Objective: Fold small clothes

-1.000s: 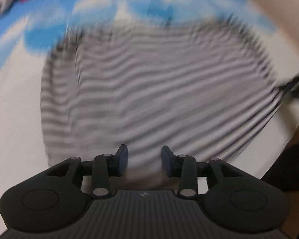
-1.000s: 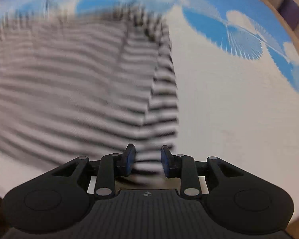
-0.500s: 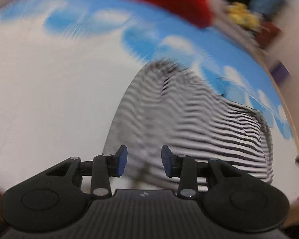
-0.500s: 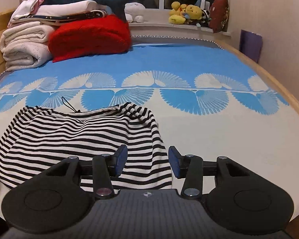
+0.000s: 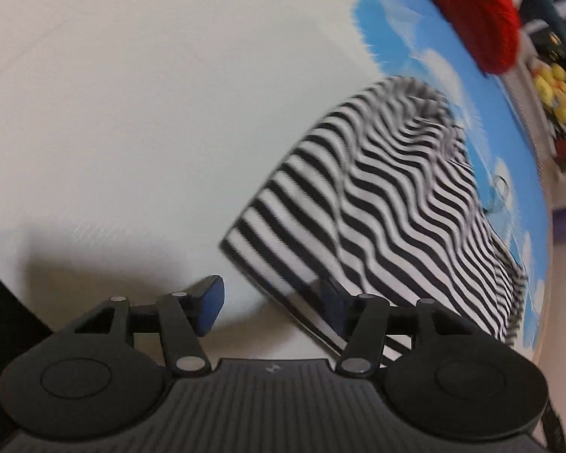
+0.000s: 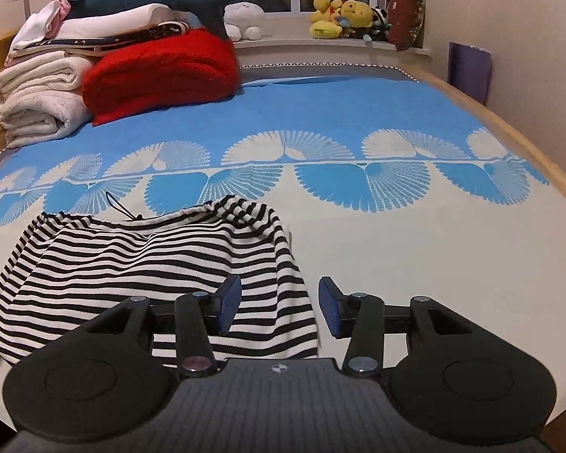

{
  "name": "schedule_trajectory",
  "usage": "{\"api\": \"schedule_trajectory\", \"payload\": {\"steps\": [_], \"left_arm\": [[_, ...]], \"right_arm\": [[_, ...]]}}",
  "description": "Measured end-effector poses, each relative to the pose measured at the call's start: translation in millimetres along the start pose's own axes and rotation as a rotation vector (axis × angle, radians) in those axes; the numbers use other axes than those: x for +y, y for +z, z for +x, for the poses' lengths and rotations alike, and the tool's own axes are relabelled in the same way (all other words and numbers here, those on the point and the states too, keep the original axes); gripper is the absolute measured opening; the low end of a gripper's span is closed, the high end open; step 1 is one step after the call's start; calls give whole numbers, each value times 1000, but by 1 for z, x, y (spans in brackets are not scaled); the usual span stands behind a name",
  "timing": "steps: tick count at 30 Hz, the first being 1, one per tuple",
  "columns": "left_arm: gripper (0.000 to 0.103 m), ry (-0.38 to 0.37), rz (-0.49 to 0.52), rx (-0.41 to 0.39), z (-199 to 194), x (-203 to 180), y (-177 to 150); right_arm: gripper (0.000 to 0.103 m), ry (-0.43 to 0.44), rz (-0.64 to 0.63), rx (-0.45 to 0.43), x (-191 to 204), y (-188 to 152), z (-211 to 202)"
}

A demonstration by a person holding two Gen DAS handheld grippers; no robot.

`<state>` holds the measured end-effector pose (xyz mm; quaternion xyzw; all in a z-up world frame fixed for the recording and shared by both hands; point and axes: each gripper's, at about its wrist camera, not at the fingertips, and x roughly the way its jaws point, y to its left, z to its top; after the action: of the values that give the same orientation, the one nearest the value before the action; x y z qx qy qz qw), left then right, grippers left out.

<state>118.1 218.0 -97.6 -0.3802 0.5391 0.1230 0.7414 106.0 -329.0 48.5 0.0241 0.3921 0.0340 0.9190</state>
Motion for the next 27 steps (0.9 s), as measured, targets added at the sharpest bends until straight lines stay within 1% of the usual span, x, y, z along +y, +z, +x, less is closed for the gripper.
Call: {"api": "schedule_trajectory", "payload": {"steps": [1, 3, 7, 10, 12, 14, 16, 17, 19, 21, 22, 24, 27], "left_arm": [[62, -5, -10, -2, -1, 1, 1], [62, -13, 6, -13, 1, 0, 2], [61, -7, 30, -55, 12, -8, 5], [61, 6, 57, -77, 13, -12, 2], [60, 16, 76, -83, 14, -15, 1], [56, 17, 76, -85, 12, -14, 1], [52, 21, 75, -88, 11, -13, 1], [50, 23, 76, -88, 11, -13, 1], [49, 24, 82, -92, 12, -13, 1], [46, 25, 95, -94, 12, -13, 0], [44, 26, 100, -94, 12, -13, 1], [41, 25, 99, -93, 12, -13, 2], [33, 22, 93, -92, 13, -14, 2]], "right_arm": [[47, -1, 1, 0, -1, 0, 0], [47, -6, 4, 0, -3, 0, 0], [47, -16, 19, 1, -7, 1, 1], [47, -21, 33, -3, -8, 3, 0], [47, -29, 37, -9, -9, 3, 0], [47, -22, 38, -9, -8, 4, -1], [47, 0, -23, -23, -5, 9, -4], [47, -11, -73, -48, -4, 14, -7], [47, -27, -107, -75, -10, 21, -11], [47, -35, -85, -79, -20, 23, -11], [47, -40, -52, -78, -26, 19, -10], [47, -53, 12, -27, -34, 15, -2], [47, -84, 39, -52, -36, 15, -1]]}}
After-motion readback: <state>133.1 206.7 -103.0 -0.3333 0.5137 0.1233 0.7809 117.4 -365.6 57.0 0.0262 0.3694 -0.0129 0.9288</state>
